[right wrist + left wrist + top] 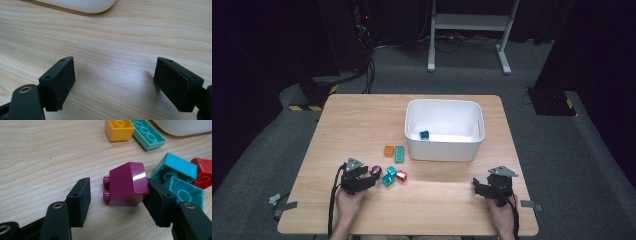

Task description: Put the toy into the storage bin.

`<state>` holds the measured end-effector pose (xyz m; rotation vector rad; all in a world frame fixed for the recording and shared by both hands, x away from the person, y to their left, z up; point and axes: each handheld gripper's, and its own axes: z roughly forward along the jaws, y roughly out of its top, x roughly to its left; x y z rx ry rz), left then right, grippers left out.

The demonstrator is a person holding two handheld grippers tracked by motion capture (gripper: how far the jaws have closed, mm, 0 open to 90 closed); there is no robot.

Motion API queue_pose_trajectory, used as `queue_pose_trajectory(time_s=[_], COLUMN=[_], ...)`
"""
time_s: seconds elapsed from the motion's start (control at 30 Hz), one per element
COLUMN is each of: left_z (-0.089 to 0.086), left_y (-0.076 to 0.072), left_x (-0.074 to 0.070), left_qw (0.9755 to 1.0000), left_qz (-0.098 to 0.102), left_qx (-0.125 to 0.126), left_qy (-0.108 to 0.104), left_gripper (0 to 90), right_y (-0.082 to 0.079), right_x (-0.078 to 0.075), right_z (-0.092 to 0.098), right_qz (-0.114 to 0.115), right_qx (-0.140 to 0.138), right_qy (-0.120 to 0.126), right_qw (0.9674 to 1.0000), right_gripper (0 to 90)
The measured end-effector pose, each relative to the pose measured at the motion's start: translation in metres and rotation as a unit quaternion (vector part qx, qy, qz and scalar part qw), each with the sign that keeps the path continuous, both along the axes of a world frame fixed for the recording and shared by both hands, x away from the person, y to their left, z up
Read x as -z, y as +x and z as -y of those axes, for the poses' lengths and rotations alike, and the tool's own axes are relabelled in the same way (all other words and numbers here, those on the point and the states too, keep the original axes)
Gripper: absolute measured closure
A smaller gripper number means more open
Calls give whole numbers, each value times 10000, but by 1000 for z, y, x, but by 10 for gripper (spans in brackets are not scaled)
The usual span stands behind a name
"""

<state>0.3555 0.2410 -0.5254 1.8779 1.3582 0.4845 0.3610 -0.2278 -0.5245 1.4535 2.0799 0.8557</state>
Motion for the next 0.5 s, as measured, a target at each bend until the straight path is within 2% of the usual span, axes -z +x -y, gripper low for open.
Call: queue_pose_trajectory(time_s=[0.03,0.3,0.5], left_z=[2,9,6], left_y=[0,0,0], left_x=[0,1,1], left_qw=[9999,9990,9987], left_qz=[38,165,198], left_qx=[-12,-89,-148], left_qy=[115,418,440], left_gripper=[409,455,550], right_y=[0,0,0], right_x=[0,0,0], right_z=[0,0,0], right_qz=[0,-1,0], right_qx=[0,0,1], right_qy=[0,1,1], right_qw=[10000,10000,10000], right_gripper=[172,172,172])
